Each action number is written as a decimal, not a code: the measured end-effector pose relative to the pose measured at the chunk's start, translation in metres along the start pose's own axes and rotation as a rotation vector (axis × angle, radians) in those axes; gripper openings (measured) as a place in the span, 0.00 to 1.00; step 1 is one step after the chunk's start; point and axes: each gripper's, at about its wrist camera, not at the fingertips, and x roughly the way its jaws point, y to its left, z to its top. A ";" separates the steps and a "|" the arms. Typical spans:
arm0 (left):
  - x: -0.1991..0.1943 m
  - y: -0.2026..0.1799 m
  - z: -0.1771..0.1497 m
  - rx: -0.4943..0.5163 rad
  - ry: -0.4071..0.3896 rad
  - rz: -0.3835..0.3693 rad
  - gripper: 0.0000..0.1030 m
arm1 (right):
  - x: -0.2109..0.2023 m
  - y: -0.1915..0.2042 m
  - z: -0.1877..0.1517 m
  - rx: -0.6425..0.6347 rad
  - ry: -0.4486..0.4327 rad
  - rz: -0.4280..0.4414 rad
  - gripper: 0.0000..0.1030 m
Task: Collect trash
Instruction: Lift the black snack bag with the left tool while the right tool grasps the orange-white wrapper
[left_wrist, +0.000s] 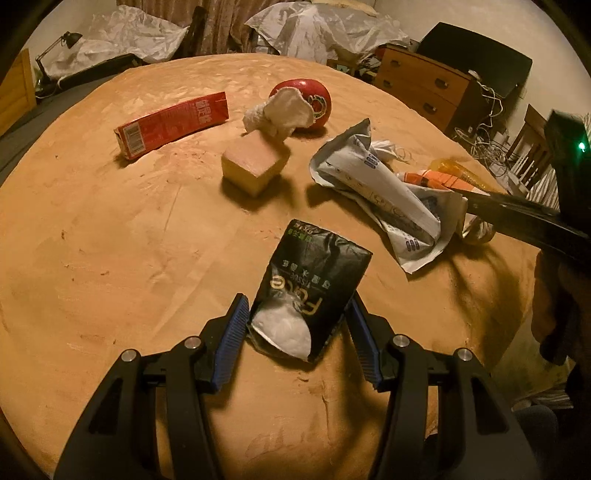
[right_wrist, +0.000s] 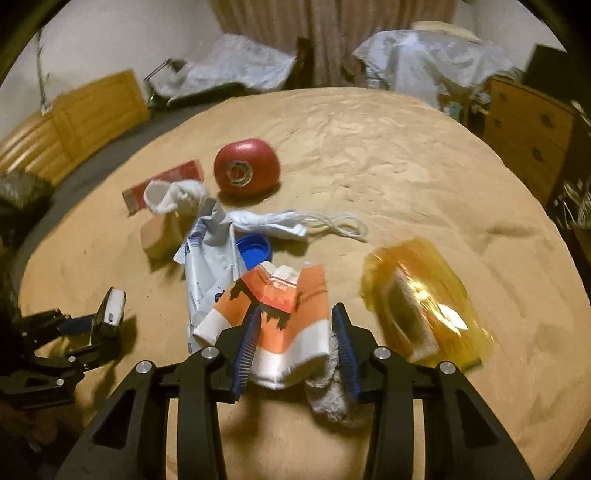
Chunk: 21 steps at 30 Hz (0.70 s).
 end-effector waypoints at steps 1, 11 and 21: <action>0.000 0.000 0.000 -0.004 -0.001 -0.001 0.51 | 0.001 0.004 0.002 -0.032 -0.002 -0.008 0.34; 0.005 -0.006 -0.002 -0.009 -0.012 0.022 0.51 | 0.006 0.023 -0.017 -0.065 0.001 0.007 0.13; -0.030 -0.015 0.005 -0.019 -0.098 0.048 0.46 | -0.074 0.037 -0.019 -0.054 -0.235 -0.086 0.07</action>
